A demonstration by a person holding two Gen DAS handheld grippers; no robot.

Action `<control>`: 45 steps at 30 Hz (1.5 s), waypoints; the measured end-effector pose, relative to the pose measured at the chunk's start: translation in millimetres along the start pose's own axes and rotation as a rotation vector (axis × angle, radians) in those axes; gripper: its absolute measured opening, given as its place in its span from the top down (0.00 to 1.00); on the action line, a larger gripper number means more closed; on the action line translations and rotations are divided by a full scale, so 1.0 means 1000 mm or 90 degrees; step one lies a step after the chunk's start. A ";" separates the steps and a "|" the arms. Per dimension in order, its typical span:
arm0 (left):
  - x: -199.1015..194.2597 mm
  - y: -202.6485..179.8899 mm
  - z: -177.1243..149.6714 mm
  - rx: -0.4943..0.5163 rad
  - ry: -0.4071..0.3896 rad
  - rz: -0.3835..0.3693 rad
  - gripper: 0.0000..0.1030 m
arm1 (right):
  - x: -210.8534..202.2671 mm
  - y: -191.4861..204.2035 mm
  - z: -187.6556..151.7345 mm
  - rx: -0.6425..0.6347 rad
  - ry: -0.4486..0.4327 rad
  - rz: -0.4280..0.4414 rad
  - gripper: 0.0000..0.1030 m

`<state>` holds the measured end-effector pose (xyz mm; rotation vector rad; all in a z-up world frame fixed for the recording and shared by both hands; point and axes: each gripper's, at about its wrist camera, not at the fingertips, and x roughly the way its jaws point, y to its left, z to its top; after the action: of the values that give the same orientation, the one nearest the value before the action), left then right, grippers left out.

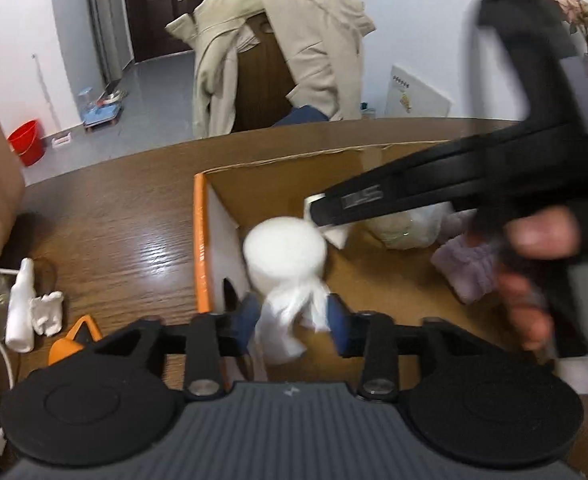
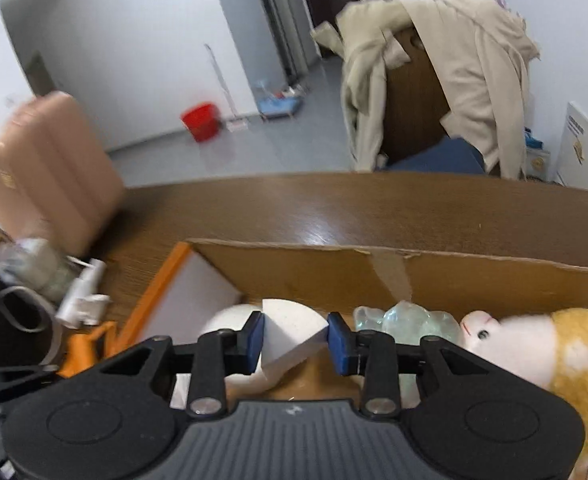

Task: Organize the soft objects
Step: 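Carry the foam wedge and sock into the box and open both grippers, then move both grippers back toward the pile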

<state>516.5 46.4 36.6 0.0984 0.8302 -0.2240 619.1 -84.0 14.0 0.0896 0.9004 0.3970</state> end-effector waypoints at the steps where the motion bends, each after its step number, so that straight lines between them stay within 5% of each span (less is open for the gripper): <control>1: 0.000 0.000 0.000 0.001 -0.003 -0.004 0.51 | 0.004 -0.001 0.001 0.001 0.001 -0.005 0.61; 10: -0.045 0.006 0.008 -0.030 -0.044 0.006 0.42 | -0.059 0.001 0.010 0.000 -0.058 0.012 0.49; 18: -0.151 0.007 -0.003 -0.034 -0.138 0.062 0.22 | -0.191 0.004 -0.007 -0.056 -0.139 -0.020 0.38; 26: -0.221 -0.010 -0.030 -0.028 -0.169 0.086 0.20 | -0.288 0.002 -0.048 -0.070 -0.188 -0.050 0.32; 31: -0.257 -0.020 -0.073 -0.054 -0.202 0.065 0.18 | -0.334 0.008 -0.109 -0.091 -0.246 -0.051 0.25; 39: -0.323 -0.048 -0.191 -0.118 -0.351 0.048 0.05 | -0.382 0.031 -0.241 -0.139 -0.332 -0.046 0.16; 45: -0.323 -0.073 -0.261 -0.093 -0.336 0.060 0.00 | -0.377 0.045 -0.323 -0.118 -0.338 -0.049 0.15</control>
<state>100.7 72.5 100.1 -0.0595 0.3131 -0.0917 145.7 -211.5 104.7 -0.0118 0.3400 0.3584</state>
